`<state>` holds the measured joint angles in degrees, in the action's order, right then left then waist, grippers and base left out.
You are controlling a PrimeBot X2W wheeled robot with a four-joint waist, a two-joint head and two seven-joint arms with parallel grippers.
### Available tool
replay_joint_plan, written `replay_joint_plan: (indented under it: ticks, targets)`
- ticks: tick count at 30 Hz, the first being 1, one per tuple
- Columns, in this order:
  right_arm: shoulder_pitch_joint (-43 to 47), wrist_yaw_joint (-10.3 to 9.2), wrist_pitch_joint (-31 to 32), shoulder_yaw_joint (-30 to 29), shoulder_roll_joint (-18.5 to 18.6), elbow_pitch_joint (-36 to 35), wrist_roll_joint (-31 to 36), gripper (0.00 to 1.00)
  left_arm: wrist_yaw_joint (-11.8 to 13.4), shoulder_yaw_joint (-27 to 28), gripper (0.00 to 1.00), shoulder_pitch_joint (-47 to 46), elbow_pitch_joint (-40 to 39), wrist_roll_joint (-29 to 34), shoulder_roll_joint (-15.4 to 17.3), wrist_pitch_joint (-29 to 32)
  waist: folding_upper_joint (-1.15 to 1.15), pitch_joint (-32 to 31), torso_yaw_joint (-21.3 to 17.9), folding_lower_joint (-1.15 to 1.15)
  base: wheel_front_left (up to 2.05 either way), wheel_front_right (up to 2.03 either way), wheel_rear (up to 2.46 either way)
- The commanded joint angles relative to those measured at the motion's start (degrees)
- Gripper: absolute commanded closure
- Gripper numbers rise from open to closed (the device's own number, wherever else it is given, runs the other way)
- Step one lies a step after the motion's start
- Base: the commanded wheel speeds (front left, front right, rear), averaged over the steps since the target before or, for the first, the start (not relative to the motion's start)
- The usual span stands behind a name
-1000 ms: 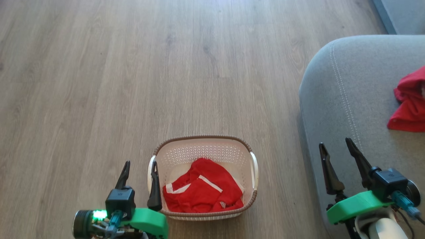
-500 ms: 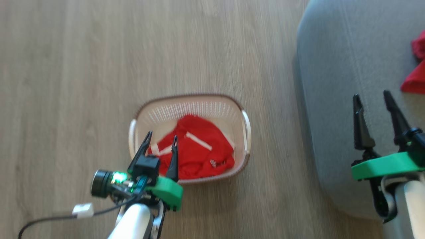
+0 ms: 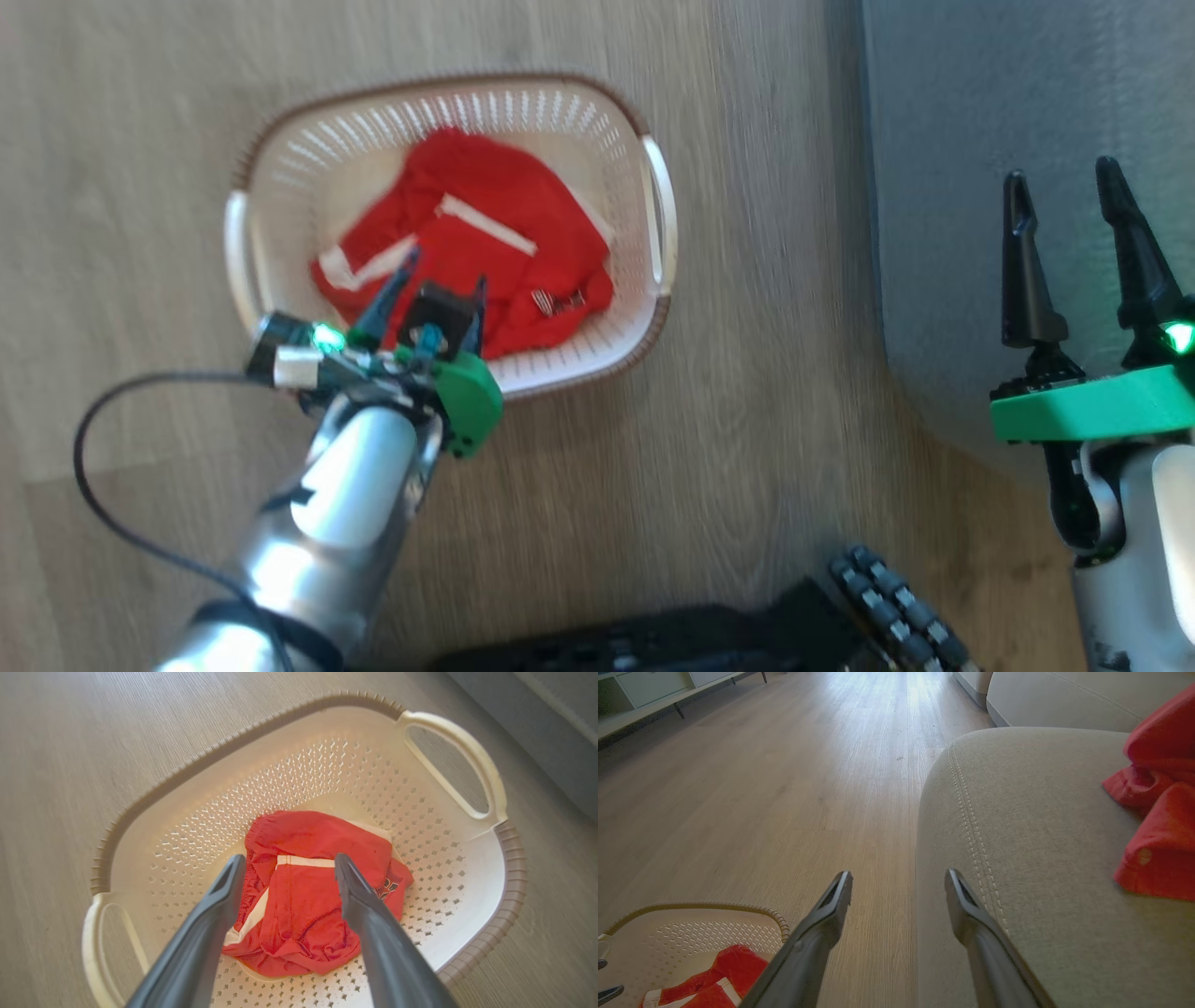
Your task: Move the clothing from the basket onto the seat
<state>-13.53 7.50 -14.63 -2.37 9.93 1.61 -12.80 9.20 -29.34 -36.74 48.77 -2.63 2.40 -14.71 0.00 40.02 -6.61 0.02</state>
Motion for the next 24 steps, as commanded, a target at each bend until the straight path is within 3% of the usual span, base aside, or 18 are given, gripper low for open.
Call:
replay_joint_plan:
  ticks: [1, 9, 20, 24]
  targets:
    - [0.86, -0.01, -0.37, 1.36, 0.18, -2.34, -0.68, 0.0, 0.42, 0.95, 0.0, -2.11, 1.63, -0.09, 0.48, -0.29, 0.0, 7.21, -3.11, -0.02, 0.0, 0.0, 0.0]
    - [-0.27, -0.01, -0.37, 4.27, -1.8, -3.56, -1.9, 0.0, 0.75, -2.08, 0.0, -15.97, 20.36, 3.73, 1.13, 1.98, 0.0, 13.78, -6.1, -0.02, 0.0, 0.0, 0.0]
    - [-0.75, -0.01, -0.37, 6.59, -3.28, -2.59, -2.78, 0.0, -1.76, -3.61, 0.0, -23.22, 24.79, 3.97, 2.02, 10.77, 0.0, 17.29, -8.79, -0.02, 0.0, 0.0, 0.0]
    - [0.04, -0.01, -0.37, 7.32, -3.61, -3.32, -2.98, 0.0, -0.95, -3.91, 0.0, -24.14, 25.06, 3.93, 2.89, 16.11, 0.0, 18.1, -9.21, -0.02, 0.0, 0.0, 0.0]
